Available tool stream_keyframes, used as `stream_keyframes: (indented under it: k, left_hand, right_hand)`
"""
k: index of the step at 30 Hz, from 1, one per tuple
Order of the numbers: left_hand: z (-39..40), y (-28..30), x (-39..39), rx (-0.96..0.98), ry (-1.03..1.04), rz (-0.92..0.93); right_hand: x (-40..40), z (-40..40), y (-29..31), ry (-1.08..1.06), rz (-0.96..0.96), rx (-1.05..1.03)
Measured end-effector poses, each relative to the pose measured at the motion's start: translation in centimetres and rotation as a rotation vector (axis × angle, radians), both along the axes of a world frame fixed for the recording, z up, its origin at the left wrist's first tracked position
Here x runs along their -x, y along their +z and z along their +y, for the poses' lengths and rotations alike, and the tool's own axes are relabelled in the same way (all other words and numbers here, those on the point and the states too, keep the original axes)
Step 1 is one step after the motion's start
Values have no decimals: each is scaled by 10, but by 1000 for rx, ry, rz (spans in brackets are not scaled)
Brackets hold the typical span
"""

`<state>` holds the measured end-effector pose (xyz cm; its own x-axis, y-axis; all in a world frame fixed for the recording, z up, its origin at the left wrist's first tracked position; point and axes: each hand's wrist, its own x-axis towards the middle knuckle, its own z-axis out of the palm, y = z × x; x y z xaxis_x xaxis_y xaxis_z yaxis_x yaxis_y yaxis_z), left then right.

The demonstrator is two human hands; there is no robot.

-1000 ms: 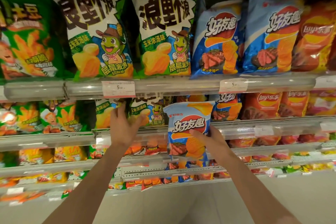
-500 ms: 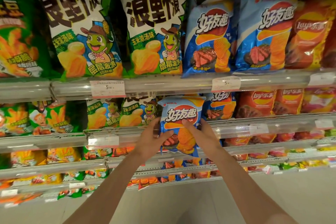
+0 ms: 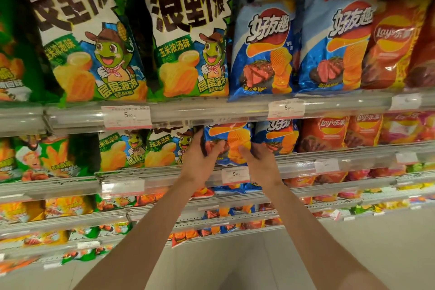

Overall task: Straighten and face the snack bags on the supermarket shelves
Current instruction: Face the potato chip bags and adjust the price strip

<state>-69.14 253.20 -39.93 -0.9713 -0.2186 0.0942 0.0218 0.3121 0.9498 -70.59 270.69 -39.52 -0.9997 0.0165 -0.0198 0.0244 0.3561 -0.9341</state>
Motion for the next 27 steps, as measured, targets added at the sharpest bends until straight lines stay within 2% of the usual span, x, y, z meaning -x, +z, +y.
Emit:
stream_keyframes:
  k: [5,13,23,27]
  left_hand:
    - [6,-5,10,159,-3,-42]
    - [18,-9,23,156,85,50]
    - [5,-23,15,297,-131,-67]
    - [-12,-27,-10,209,-85,12]
  right_hand:
    - [15,-5,-3,9,57,-26]
    - [21,3,-8,-46,135,-134]
    - [17,10,-26,10,108,-212]
    - [12,9,-27,17,145,-202]
